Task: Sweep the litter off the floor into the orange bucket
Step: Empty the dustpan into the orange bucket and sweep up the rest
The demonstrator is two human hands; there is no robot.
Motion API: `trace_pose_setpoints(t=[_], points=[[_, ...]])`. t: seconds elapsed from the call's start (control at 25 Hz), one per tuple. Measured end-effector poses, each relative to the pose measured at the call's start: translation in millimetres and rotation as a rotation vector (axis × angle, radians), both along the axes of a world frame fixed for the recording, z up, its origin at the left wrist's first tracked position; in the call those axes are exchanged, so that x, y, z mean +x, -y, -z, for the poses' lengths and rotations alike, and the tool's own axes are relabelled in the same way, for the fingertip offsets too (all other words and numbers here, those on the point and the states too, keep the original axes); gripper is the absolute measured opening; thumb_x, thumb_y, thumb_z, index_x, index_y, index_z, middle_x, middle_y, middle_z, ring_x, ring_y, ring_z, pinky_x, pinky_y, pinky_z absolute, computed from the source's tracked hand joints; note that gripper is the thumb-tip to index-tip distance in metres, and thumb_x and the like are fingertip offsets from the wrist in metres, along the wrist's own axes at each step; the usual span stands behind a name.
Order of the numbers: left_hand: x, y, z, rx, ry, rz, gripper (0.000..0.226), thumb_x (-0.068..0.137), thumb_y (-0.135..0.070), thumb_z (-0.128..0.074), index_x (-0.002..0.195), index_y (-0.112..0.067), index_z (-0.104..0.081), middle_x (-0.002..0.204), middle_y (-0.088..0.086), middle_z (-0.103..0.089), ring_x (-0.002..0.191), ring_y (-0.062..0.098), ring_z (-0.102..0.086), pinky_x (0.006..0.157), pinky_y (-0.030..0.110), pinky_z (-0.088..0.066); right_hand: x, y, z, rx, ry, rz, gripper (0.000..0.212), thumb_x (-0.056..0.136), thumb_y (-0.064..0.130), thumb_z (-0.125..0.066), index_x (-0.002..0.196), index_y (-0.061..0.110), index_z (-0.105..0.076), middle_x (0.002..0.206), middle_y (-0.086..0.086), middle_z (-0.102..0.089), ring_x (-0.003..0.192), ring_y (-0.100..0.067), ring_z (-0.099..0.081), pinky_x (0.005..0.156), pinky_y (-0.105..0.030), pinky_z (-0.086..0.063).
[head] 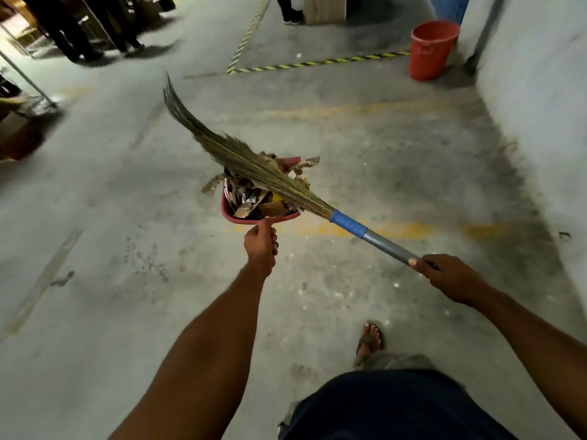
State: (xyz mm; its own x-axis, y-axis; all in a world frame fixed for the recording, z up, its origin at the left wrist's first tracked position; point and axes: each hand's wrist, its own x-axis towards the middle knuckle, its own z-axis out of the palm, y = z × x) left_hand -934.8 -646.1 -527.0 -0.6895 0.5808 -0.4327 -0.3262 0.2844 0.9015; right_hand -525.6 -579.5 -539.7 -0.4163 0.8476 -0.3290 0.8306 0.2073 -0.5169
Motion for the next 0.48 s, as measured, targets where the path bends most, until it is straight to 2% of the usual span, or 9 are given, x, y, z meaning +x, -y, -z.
trace_pose_setpoints(t=[0.2, 0.48], points=[[-9, -153, -7, 0.004, -0.007, 0.034, 0.032, 0.094, -0.025, -0.066, 0.070, -0.006, -0.056, 0.058, 0.003, -0.048, 0.045, 0.015, -0.037, 0.042, 0.025, -0.028, -6, -145, -10, 0.034, -0.082, 0.052, 0.077, 0.088, 0.086, -0.029, 0.066, 0.015, -0.052, 0.057, -0.002, -0.049, 0.051, -0.019, -0.046, 0.055, -0.034, -0.030], [-48, -347, -11, -0.032, -0.030, 0.067, 0.031, 0.092, -0.026, -0.066, 0.070, -0.008, -0.056, 0.059, 0.003, -0.048, 0.045, 0.014, -0.037, 0.044, 0.023, -0.028, -43, -317, -1, -0.011, -0.081, 0.120, 0.067, 0.094, 0.077, -0.039, 0.065, 0.018, -0.052, 0.057, -0.001, -0.052, 0.052, -0.020, -0.050, 0.055, -0.034, -0.033]])
